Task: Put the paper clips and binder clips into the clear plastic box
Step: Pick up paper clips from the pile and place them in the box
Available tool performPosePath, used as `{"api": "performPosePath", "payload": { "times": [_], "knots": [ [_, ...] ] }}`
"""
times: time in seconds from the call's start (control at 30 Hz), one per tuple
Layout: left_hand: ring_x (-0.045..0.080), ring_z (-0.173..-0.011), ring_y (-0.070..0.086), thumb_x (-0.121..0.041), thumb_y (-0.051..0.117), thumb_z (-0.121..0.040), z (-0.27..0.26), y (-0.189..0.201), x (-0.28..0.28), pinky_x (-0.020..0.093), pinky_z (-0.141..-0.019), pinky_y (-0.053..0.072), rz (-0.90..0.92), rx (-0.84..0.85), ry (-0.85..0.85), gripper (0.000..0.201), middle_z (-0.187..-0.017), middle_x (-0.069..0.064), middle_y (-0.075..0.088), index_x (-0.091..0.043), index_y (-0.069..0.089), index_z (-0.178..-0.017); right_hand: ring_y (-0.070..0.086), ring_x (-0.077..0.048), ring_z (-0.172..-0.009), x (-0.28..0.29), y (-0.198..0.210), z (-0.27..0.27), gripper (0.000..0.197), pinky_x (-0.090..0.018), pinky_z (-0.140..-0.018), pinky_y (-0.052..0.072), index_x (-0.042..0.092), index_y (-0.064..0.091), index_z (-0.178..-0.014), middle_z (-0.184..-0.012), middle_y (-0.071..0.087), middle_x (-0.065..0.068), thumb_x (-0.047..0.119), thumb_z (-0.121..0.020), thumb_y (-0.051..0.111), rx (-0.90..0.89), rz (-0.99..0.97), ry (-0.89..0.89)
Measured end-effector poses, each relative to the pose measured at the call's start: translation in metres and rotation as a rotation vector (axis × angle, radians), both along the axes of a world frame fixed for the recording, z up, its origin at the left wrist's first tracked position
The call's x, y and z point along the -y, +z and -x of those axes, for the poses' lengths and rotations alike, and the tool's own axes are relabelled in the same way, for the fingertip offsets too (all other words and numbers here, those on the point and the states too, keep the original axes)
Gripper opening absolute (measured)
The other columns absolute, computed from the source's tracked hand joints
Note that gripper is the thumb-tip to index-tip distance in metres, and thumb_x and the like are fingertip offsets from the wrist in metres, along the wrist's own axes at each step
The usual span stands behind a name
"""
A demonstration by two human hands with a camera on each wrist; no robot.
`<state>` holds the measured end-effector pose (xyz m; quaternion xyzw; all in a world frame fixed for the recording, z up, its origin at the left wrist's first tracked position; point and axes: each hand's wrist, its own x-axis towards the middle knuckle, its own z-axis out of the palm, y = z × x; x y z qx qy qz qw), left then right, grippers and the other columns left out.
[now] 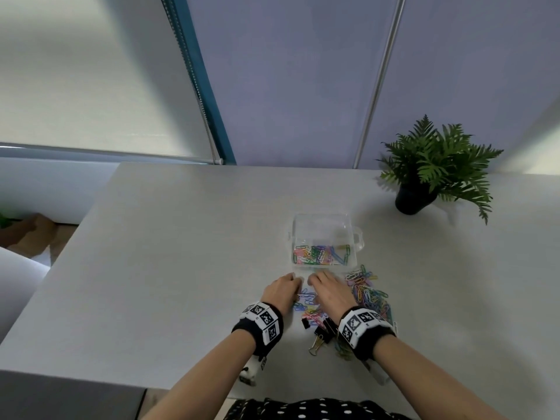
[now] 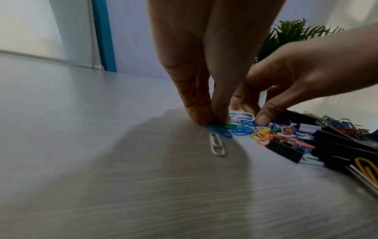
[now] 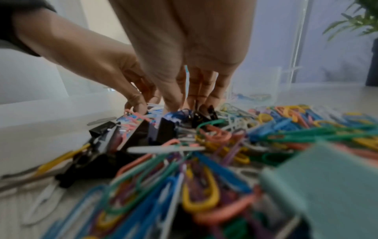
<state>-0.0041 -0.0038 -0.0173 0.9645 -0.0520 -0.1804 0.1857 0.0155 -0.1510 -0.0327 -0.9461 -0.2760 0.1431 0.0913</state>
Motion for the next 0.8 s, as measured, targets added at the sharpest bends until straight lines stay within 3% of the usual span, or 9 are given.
{"api": "performPosePath", "payload": {
  "times": [0.1, 0.2, 0.4, 0.47, 0.6, 0.7, 0.8],
  "knots": [
    [0.028, -0.091, 0.058, -0.017, 0.037, -0.095, 0.0, 0.001, -0.006, 0.033, -0.077, 0.043, 0.021, -0.01, 0.027, 0.016, -0.098, 0.011, 0.057, -0.011, 0.051, -0.092, 0.045, -0.023, -0.108, 0.001, 0.0, -0.001, 0.016, -0.031, -0.089, 0.034, 0.012, 0.053, -0.099, -0.111, 0.056, -0.004, 0.011, -0.084, 0.055, -0.039, 0.003, -0.028],
    [0.031, -0.098, 0.057, -0.016, 0.036, -0.096, -0.003, 0.004, -0.004, 0.037, -0.085, 0.044, -0.038, -0.011, 0.002, 0.02, -0.108, 0.014, 0.058, -0.006, 0.053, -0.101, 0.046, -0.023, -0.106, 0.001, 0.001, -0.002, 0.013, -0.032, -0.089, 0.035, 0.011, 0.054, -0.097, -0.109, 0.057, -0.005, 0.01, -0.084, 0.054, -0.06, 0.031, -0.009],
    [0.03, -0.102, 0.056, -0.009, 0.045, -0.09, -0.004, 0.006, -0.002, 0.035, -0.086, 0.044, -0.084, -0.05, -0.016, 0.016, -0.11, 0.013, 0.057, -0.005, 0.059, -0.097, 0.05, -0.024, -0.098, 0.002, 0.004, -0.006, 0.009, -0.034, -0.087, 0.038, 0.011, 0.057, -0.088, -0.096, 0.062, -0.006, 0.009, -0.082, 0.051, -0.08, -0.01, 0.041],
    [0.03, -0.101, 0.056, -0.008, 0.047, -0.087, -0.003, 0.005, -0.005, 0.032, -0.083, 0.044, -0.059, -0.065, 0.003, 0.015, -0.108, 0.012, 0.057, -0.007, 0.06, -0.095, 0.052, -0.021, -0.09, 0.005, 0.007, -0.007, 0.005, -0.034, -0.084, 0.041, 0.014, 0.057, -0.081, -0.085, 0.06, -0.001, 0.01, -0.08, 0.055, -0.123, -0.103, -0.001],
    [0.027, -0.097, 0.061, -0.005, 0.054, -0.083, -0.007, 0.011, -0.02, 0.031, -0.081, 0.047, 0.085, -0.114, 0.138, 0.015, -0.102, 0.009, 0.066, -0.012, 0.061, -0.094, 0.052, -0.009, -0.067, 0.016, 0.02, -0.014, 0.015, -0.026, -0.07, 0.047, 0.014, 0.055, -0.075, -0.072, 0.055, 0.006, 0.002, -0.076, 0.063, -0.347, -0.403, -0.214],
    [0.023, -0.08, 0.066, -0.003, 0.059, -0.085, -0.018, 0.024, -0.024, 0.03, -0.075, 0.054, 0.282, -0.106, 0.212, 0.011, -0.093, 0.013, 0.072, -0.007, 0.063, -0.094, 0.052, -0.004, -0.067, 0.028, 0.03, -0.026, 0.02, -0.013, -0.065, 0.043, 0.018, 0.052, -0.072, -0.074, 0.056, 0.006, 0.004, -0.079, 0.065, -0.386, -0.542, -0.305],
    [0.016, -0.067, 0.061, -0.004, 0.055, -0.089, -0.039, 0.04, -0.016, 0.026, -0.064, 0.054, 0.387, -0.043, 0.262, 0.017, -0.092, 0.016, 0.072, -0.003, 0.062, -0.104, 0.055, -0.012, -0.076, 0.036, 0.037, -0.045, 0.025, -0.02, -0.075, 0.046, 0.022, 0.051, -0.069, -0.08, 0.06, 0.0, 0.006, -0.077, 0.067, -0.319, -0.655, -0.452]
  ]
}}
